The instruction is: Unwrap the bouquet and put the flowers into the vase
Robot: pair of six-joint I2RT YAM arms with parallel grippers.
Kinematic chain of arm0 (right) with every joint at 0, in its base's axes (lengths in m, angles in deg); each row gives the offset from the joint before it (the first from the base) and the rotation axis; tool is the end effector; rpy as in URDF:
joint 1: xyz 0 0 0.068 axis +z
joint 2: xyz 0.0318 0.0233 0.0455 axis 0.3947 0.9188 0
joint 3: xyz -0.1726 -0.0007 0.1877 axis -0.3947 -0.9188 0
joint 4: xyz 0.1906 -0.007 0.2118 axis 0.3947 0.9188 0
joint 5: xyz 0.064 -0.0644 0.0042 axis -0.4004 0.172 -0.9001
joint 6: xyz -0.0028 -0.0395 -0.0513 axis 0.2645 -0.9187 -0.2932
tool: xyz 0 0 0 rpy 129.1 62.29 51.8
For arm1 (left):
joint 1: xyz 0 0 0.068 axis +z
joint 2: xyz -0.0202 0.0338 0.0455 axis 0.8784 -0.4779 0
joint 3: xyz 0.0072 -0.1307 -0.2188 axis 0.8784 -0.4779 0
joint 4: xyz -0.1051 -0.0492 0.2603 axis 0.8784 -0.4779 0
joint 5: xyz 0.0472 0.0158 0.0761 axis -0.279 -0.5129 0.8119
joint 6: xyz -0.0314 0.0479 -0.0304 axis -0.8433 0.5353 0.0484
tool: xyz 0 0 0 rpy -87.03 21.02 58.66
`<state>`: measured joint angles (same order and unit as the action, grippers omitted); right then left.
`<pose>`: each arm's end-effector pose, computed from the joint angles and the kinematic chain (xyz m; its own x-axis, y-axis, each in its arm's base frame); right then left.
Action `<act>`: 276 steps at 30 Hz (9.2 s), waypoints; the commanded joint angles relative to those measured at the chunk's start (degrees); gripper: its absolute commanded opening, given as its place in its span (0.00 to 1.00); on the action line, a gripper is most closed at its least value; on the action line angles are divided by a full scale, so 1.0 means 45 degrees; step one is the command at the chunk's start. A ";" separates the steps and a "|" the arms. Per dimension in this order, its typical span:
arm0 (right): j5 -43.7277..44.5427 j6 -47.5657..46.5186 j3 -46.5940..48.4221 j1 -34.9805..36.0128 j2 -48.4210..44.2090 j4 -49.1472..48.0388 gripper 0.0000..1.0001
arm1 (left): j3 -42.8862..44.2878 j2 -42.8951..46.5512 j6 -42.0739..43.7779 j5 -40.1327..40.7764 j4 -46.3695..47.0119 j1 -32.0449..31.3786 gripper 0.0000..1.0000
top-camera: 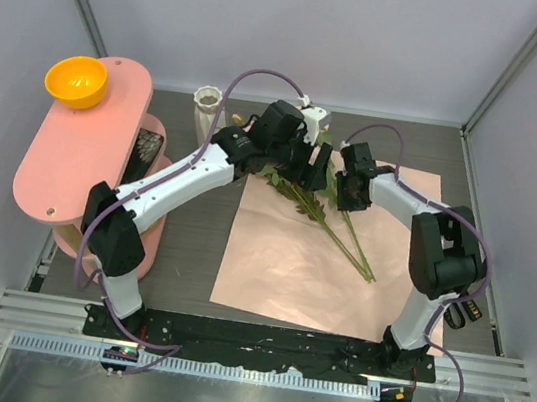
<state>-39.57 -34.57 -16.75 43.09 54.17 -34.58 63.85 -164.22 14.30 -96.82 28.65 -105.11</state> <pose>0.3746 0.1277 0.1431 -0.8600 -0.1764 -0.4789 -0.1658 0.9840 -0.0648 0.3117 -0.3115 0.3268 -0.6607 0.1891 -0.7264 0.6118 0.6964 -0.3751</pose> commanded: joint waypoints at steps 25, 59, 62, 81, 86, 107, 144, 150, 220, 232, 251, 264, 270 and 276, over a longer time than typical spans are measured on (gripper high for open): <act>0.0840 0.1693 -0.5121 0.1315 -1.0001 -0.4499 0.01 | 0.0279 0.0635 -0.0711 -0.2144 0.0971 0.0209 0.73; -0.5871 0.2203 -0.9392 0.1334 -1.5578 -0.9367 0.01 | 0.1255 0.0089 -0.5109 -0.5241 0.4218 0.0386 0.28; -0.6280 0.2203 -0.9431 0.1334 -1.5481 -0.9484 0.01 | 0.1489 0.0049 -0.4718 -0.5008 0.3691 0.0366 0.21; 0.2195 0.2262 -0.8690 0.1315 -1.6341 -0.5442 0.77 | 0.7074 0.2040 0.2724 0.7119 0.0932 0.2803 0.00; 0.2175 0.2223 -0.8669 0.1315 -1.6047 -0.5442 0.77 | 0.7037 0.2490 0.2783 0.8039 0.2845 0.3822 0.00; 0.2214 0.2145 -0.8630 0.1315 -1.5676 -0.5520 0.77 | 0.5946 0.1787 0.2100 0.7514 0.3767 0.5717 0.00; 0.1883 0.2281 -0.8689 0.1334 -1.5384 -0.5442 0.76 | -0.0522 0.2255 0.0773 0.7555 0.5217 0.5815 0.75; 0.1376 0.2301 -0.8280 0.1315 -1.4447 -0.5209 0.77 | -0.0383 0.3797 -0.1434 0.4633 0.2698 0.5815 0.89; -0.2363 0.0969 -0.2942 0.1627 -0.8212 -0.5454 0.01 | -0.4678 0.4345 -0.2098 -0.5588 0.4543 0.2905 0.66; -0.7904 0.5954 -0.6873 0.1998 -0.9268 -1.4309 0.01 | -0.5854 0.5050 -0.2628 -0.6257 0.6972 0.2573 0.65; -0.8567 0.5426 -0.6872 0.2838 -0.9211 -1.4251 0.01 | -0.5717 0.5264 -0.2491 -0.6237 0.6756 0.2612 0.41; -0.8275 0.4606 -0.7008 0.3014 -0.9737 -1.3059 0.01 | -0.5717 0.5440 -0.2413 -0.6745 0.6990 0.2671 0.37; -0.8079 0.4099 -0.6893 0.3014 -1.0051 -1.2299 0.01 | -0.5737 0.5362 -0.2392 -0.6939 0.7029 0.2651 0.37; -0.7688 0.3824 -0.7126 0.3014 -1.0402 -1.2024 0.01 | -0.5776 0.5284 -0.2530 -0.7194 0.7244 0.2671 0.27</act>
<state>-75.74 -15.35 -49.03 56.31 9.56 -87.89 37.44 -141.89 2.63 -127.16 57.85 -93.31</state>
